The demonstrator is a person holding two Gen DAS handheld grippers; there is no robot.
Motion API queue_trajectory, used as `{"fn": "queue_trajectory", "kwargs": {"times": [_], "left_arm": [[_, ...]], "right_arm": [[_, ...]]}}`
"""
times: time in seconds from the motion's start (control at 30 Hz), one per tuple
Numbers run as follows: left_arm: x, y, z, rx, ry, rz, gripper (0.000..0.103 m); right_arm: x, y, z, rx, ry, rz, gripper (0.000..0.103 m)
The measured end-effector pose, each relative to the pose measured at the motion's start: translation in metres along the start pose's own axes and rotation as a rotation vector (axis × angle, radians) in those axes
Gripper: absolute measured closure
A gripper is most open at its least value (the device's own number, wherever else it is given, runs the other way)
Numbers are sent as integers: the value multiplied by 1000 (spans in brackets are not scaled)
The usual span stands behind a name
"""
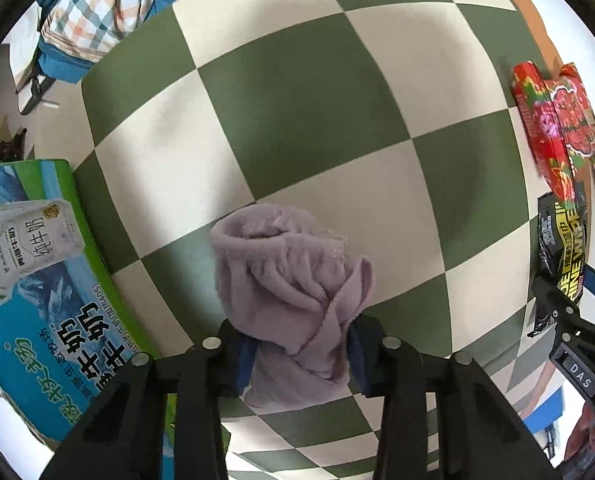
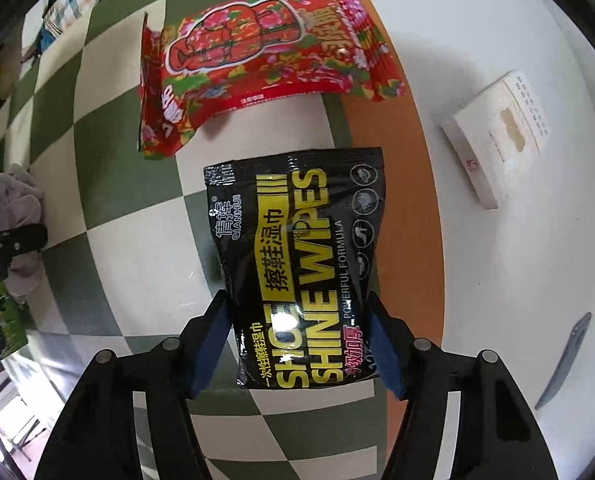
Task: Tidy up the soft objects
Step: 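Grasp the lilac cloth with the left tool while the right tool grasps the black wipes pack, then carry the cloth and wipes pack into the box and open both tools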
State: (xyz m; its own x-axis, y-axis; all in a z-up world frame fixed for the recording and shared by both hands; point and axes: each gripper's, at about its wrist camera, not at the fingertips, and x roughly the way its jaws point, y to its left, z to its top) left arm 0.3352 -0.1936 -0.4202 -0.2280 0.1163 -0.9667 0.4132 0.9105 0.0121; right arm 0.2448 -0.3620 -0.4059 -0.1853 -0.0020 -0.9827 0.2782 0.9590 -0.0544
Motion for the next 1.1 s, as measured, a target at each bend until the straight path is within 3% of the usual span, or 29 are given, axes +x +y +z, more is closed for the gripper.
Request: {"fn": "queue_trajectory", "kwargs": {"times": [0.23,0.37,0.6,0.73,0.9,1.1], "left_arm": [[-22,-3,-28,-32,-88,10,73],[-56,3,-51,-53,-171,-45,73],[-117,21,-115,-105,-314,-174,73],[-155,62,-154,-137,-388,-228,73],[-182,130,-193,-181,-446,-232,73],[-176,229,-227,-289,-450,-192,73]], "right_arm": [[-7,-2,-5,49,-9,7,51],[-15,2,-25,63,-14,69,52],[-87,46,-67,-4,-128,199,52],[-135,93,-88,-71,-192,262,52],[-181,159,-106,-153,-246,355,52],[-207,267,-132,-260,-251,422,52]]}}
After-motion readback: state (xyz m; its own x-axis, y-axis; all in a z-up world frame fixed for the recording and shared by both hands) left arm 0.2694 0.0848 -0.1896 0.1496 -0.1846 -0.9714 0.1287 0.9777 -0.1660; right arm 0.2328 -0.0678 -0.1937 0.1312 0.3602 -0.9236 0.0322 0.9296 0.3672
